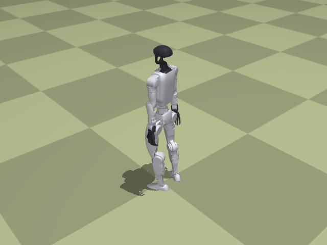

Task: In place motions

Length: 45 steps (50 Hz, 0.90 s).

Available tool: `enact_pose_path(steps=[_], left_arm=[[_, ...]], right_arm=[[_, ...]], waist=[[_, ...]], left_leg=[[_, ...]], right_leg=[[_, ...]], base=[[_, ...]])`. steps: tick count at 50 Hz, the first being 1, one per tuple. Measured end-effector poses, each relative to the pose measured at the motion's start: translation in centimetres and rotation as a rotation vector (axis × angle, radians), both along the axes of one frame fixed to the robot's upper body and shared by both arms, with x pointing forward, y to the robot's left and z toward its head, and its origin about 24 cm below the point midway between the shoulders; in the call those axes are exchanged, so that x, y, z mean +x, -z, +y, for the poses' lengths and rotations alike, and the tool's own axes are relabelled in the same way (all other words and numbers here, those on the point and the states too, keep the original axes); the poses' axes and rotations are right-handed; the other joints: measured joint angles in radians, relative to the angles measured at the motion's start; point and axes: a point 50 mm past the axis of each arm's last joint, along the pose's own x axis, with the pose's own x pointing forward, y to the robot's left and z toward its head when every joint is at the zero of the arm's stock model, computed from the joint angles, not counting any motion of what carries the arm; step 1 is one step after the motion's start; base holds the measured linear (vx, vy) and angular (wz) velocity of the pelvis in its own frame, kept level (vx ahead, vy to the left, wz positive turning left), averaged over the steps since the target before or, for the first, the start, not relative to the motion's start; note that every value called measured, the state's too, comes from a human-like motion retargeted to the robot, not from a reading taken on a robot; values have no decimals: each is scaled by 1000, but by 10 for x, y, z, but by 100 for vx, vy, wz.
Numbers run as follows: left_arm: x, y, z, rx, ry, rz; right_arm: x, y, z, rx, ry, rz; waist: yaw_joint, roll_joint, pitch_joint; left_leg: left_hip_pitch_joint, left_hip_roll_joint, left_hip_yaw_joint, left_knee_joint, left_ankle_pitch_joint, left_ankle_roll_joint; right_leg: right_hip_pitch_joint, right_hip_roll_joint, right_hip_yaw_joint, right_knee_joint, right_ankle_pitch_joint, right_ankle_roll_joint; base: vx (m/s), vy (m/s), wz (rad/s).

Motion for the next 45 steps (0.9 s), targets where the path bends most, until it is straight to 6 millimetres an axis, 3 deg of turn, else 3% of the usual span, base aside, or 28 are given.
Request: enact_pose_path(steps=[45], left_arm=[[0,0,-2,-2,-6,-4]], right_arm=[[0,0,-1,-19,-11,-19]], waist=[[0,-1,3]], left_leg=[[-2,0,1,12,-12,1]], right_leg=[[1,-2,-1,-1,0,0]], base=[[0,0,0]])
